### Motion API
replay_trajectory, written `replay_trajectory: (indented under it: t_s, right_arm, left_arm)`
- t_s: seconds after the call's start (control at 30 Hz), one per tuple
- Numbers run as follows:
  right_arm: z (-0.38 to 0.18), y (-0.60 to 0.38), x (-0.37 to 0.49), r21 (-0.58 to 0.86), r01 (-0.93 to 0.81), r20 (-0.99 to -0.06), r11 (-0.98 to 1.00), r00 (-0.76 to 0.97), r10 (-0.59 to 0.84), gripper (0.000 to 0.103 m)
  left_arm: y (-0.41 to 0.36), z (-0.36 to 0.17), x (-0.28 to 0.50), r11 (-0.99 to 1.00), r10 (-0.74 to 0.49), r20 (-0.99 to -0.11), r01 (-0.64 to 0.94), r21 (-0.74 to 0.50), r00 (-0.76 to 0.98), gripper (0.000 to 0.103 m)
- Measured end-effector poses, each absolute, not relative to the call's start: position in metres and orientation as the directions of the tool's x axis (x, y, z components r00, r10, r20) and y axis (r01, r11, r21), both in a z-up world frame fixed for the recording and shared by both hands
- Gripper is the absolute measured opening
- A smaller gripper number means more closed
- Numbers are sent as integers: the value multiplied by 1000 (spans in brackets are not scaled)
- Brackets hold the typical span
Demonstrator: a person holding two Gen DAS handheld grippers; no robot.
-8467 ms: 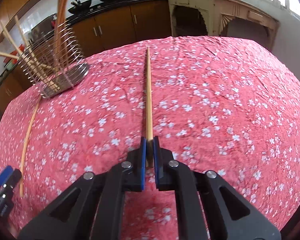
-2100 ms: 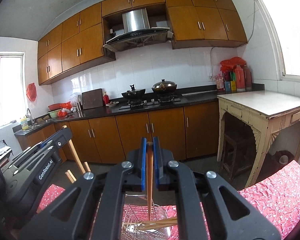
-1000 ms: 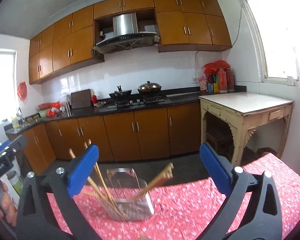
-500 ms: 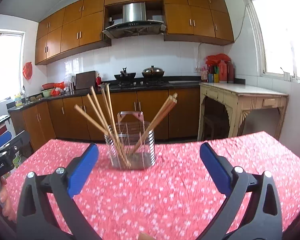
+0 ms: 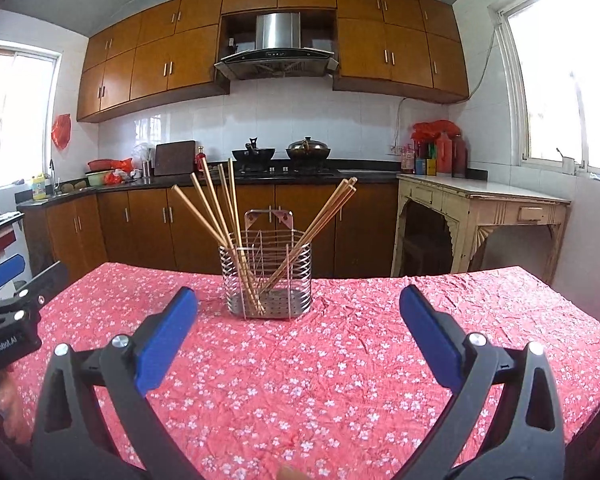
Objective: Organize utensils
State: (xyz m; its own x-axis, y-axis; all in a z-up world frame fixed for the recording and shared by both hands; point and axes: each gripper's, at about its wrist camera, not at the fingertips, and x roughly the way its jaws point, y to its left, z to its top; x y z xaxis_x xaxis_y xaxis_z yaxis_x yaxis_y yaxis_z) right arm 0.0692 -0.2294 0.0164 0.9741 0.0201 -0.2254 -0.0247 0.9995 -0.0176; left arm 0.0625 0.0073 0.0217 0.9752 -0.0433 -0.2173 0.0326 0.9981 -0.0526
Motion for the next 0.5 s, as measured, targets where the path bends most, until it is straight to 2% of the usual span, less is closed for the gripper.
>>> replay_trajectory:
  t_s: [0.5]
  right_arm:
    - [7, -238, 61, -4, -13, -233, 1000, 972, 12, 99]
  left_arm:
    - [4, 13, 47, 999, -43, -204, 35, -42, 978, 101]
